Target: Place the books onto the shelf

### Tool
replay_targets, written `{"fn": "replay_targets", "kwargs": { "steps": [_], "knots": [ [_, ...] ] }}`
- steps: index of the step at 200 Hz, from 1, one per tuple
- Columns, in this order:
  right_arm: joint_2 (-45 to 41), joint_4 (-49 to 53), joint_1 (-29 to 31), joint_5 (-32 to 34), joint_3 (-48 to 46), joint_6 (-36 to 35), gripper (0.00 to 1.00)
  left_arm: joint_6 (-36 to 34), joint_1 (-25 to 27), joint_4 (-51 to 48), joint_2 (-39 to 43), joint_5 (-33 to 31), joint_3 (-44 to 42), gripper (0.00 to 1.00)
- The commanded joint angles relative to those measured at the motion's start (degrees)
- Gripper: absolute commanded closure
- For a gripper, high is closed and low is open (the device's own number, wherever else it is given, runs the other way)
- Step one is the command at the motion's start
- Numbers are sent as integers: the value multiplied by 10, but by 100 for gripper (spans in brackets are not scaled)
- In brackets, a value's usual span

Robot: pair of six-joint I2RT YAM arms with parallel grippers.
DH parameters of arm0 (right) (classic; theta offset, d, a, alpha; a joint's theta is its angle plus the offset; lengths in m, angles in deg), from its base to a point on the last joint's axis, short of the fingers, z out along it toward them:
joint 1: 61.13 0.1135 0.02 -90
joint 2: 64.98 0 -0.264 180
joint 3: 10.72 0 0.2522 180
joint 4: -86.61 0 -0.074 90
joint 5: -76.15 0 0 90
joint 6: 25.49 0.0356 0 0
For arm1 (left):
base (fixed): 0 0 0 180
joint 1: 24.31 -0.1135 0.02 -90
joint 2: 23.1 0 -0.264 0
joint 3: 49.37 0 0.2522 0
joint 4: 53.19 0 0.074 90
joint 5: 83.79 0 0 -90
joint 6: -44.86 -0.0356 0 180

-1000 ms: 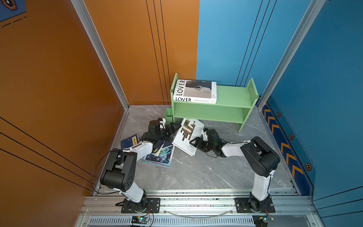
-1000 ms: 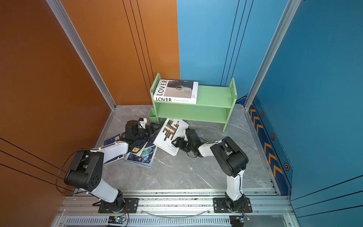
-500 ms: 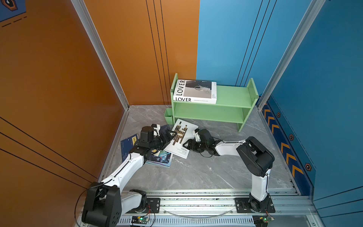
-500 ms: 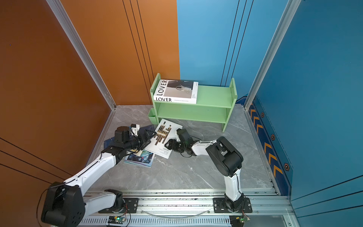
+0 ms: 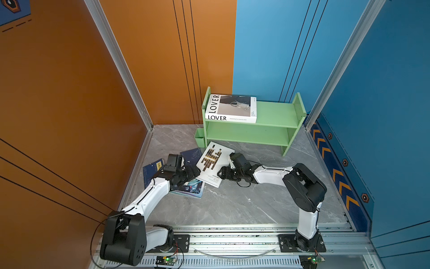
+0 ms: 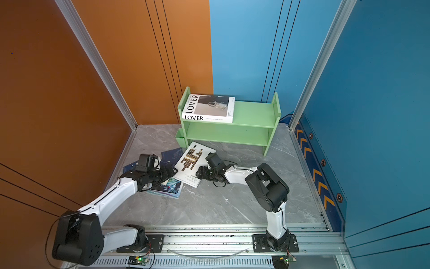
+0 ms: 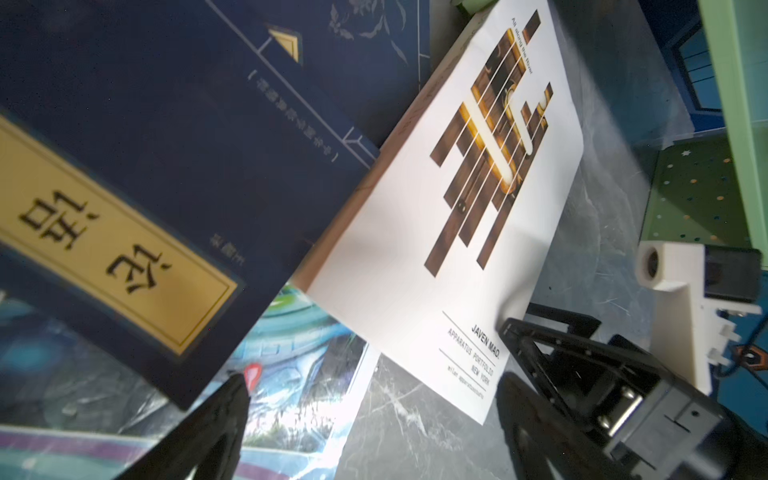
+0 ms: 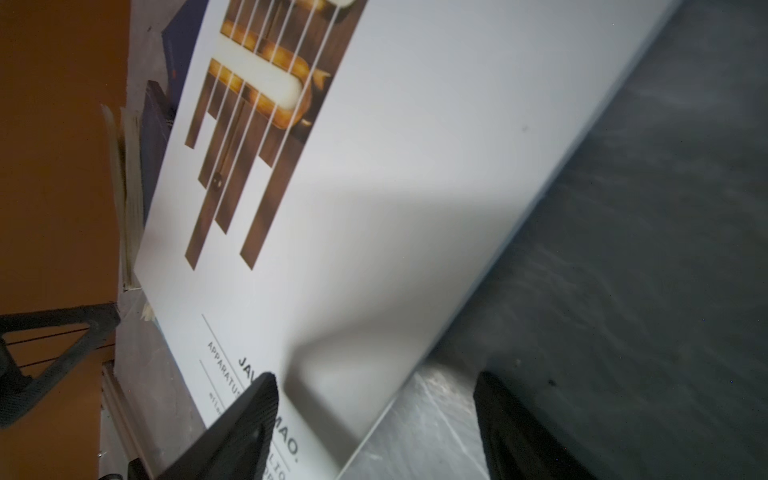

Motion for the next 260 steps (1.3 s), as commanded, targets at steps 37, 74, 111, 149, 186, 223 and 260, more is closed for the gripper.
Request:
{"fn": "replay_targets", "kwargs": {
  "steps": [37,74,111,149,186,223,260],
  "knots": [
    [-14,58,-3,68,-2,18,27,-104,-1,14,-126,3,113,7],
    [5,52,4,68,15,24,29,-130,4,17,-195,6,175,8],
    [18,82,13,100,23,15,34,-154,10,12,-263,3,215,11],
    [29,136,28,153,31,-6,41,-159,33,1,-318,4,245,12],
    [53,140,35,164,35,-8,45,-154,50,2,-340,22,252,13],
    [64,136,37,161,33,-9,48,-139,38,28,-341,103,232,20],
    [55,114,35,145,14,-10,48,-42,-1,187,-311,243,173,29]
  ]
}}
